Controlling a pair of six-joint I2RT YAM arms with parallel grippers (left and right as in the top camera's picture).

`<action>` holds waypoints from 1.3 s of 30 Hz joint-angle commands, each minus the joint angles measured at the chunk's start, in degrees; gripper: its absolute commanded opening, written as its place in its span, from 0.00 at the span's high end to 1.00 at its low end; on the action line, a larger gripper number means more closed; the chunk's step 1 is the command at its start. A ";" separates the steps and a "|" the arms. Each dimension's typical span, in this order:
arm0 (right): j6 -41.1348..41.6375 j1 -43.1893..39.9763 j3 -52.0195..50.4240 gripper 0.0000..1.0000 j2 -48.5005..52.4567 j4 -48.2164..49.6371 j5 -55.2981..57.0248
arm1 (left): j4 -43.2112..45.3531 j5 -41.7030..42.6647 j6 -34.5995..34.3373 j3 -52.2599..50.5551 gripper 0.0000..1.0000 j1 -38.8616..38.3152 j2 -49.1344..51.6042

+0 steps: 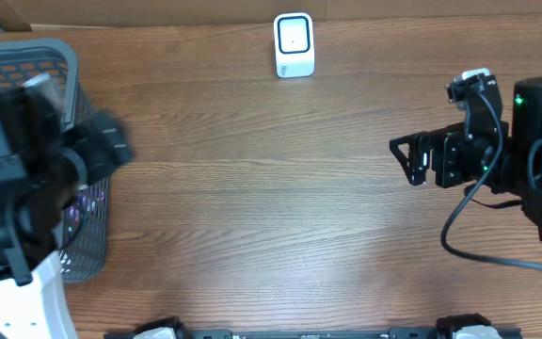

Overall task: Scan the item barcode
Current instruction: 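Reach the left gripper into the basket toward the green-white pouch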

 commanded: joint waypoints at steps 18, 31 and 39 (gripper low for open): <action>0.15 0.31 1.14 0.00 6.88 -1.99 -0.68 | -0.52 -6.80 -13.22 -0.35 0.19 27.71 19.50; -0.02 0.31 1.14 0.00 7.41 -2.21 -0.68 | 20.20 -5.62 -15.61 -26.32 0.17 27.74 23.19; -0.02 0.31 1.14 0.00 7.41 -2.19 -0.70 | 33.20 -5.46 -15.61 -37.53 0.14 27.71 23.71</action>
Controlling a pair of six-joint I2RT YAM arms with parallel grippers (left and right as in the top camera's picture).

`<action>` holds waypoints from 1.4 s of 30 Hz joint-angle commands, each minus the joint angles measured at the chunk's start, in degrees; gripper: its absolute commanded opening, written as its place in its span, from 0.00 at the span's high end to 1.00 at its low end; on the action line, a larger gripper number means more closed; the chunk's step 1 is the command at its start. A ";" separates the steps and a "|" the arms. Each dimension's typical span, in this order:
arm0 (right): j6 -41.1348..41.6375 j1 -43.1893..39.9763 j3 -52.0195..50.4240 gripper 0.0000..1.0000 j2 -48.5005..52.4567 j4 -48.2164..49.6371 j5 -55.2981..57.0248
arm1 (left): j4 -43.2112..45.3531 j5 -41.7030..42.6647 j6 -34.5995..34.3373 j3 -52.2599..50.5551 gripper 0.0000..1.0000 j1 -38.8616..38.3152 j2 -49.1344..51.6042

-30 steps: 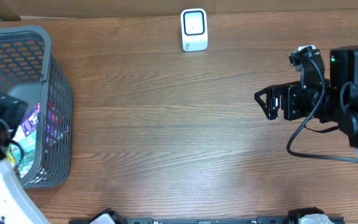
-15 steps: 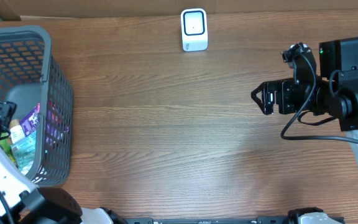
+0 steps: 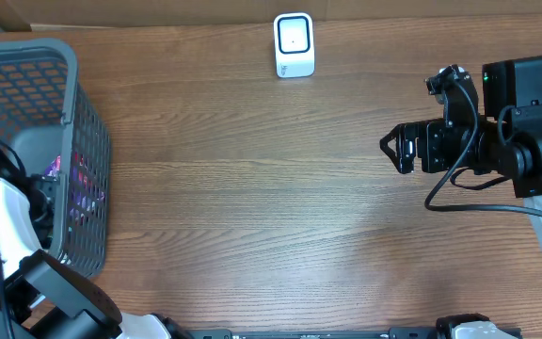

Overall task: Scan the item barcode
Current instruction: 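Reach the left gripper into the basket toward the green-white pouch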

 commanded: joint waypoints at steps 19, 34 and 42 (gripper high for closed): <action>0.00 0.33 1.14 0.00 -0.24 0.52 -0.55 | -9.77 3.26 3.32 12.98 0.96 0.13 -0.59; 0.02 0.33 1.14 0.00 -0.24 0.76 -0.55 | -26.23 2.21 10.23 39.71 0.96 -2.45 -5.84; 0.00 0.33 1.14 0.00 -0.24 0.74 -0.55 | -26.64 0.35 10.14 38.42 0.96 -2.43 -5.79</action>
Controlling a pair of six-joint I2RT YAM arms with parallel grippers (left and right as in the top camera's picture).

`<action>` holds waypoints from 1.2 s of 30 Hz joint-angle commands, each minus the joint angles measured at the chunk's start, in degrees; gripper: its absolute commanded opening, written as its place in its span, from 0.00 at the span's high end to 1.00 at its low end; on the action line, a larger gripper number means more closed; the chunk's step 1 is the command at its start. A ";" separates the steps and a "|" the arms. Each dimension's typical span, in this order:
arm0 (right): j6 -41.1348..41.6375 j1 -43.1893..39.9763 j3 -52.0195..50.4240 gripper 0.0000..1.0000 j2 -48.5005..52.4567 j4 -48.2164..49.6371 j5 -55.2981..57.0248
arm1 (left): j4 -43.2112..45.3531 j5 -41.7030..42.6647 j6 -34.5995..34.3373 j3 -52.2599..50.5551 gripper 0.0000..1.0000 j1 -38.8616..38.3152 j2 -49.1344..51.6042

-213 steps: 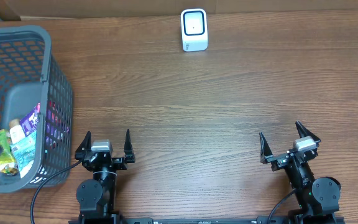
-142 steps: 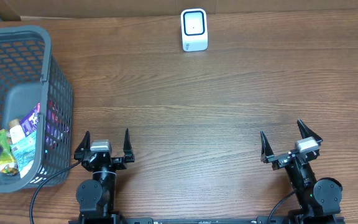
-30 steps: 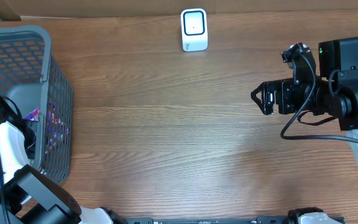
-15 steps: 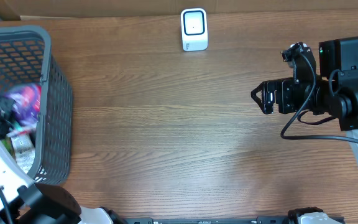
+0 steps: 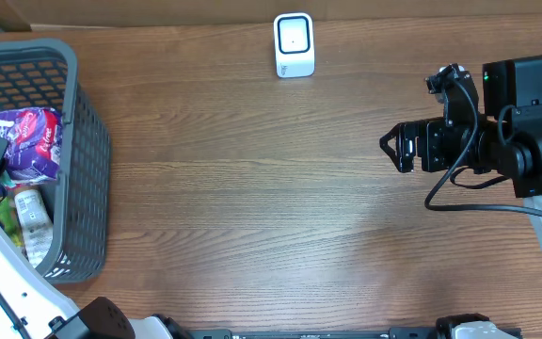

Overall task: Scan the item barcode
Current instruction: 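Reach the left gripper into the basket toward the green-white pouch, then grasp the green-white pouch with the left gripper and lift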

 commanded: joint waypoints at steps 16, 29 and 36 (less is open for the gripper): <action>-0.02 0.31 1.14 0.00 -0.24 0.28 -0.52 | -0.11 -5.42 -0.72 -0.79 0.96 -0.09 -0.11; -0.07 0.31 1.14 0.00 -0.24 0.68 -0.52 | 12.24 -7.65 -5.20 -18.43 0.96 -0.11 11.15; -0.04 0.31 1.14 0.00 -0.24 0.70 -0.52 | 16.44 -7.78 -5.44 -23.45 0.94 -0.11 18.64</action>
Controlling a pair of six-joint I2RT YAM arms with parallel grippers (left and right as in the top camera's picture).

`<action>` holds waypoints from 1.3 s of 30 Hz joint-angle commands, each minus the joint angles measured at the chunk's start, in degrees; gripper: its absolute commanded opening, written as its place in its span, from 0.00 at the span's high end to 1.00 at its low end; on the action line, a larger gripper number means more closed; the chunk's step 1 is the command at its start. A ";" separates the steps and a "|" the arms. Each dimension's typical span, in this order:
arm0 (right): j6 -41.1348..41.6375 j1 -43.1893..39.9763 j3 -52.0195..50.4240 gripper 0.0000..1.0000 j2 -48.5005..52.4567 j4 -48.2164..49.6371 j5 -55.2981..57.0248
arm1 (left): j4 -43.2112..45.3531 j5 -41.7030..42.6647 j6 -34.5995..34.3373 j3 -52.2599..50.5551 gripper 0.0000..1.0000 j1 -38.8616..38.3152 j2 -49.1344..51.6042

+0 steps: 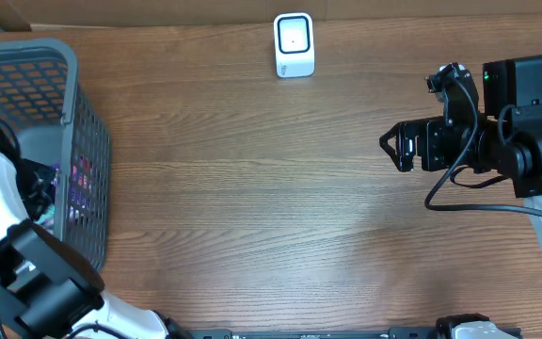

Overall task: Scan the item barcode
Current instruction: 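Grasp the green-white pouch with the left gripper and lift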

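Note:
The white barcode scanner (294, 44) stands upright at the far middle of the table. A grey mesh basket (87, 141) sits at the left edge, and a purple packet (79, 179) shows through its wall. My left arm reaches down into the basket, and its gripper is hidden among the contents. At the right side of the table, well away from both basket and scanner, my right gripper (389, 149) hovers open and empty, its fingers pointing left.
The brown wooden table (252, 207) stretches between the basket and the right arm. The right arm's black body and cable (497, 160) take up the right edge. A cardboard wall runs along the far edge behind the scanner.
My left arm was at the far left edge with the basket's purple packet, bottle and green item in view. It now covers the basket's inside. The right arm has not moved.
My left arm was first over the basket, blurred, with the right gripper a little further right. Then the left arm was low in the basket and the right gripper had shifted left. Then the left arm was at the edge; now it is in the basket again.

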 commanded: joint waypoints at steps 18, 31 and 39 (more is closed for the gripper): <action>-0.02 0.33 1.14 0.00 -0.24 0.28 -0.55 | -2.47 -1.18 -1.18 2.03 0.72 -0.02 8.35; -0.02 0.33 1.14 0.00 -0.24 0.26 -0.57 | -9.31 -1.42 -1.16 9.55 0.92 0.00 8.35; 0.00 0.33 1.14 0.00 -0.24 0.22 -0.57 | -8.57 -1.70 -0.76 9.01 0.96 0.00 8.39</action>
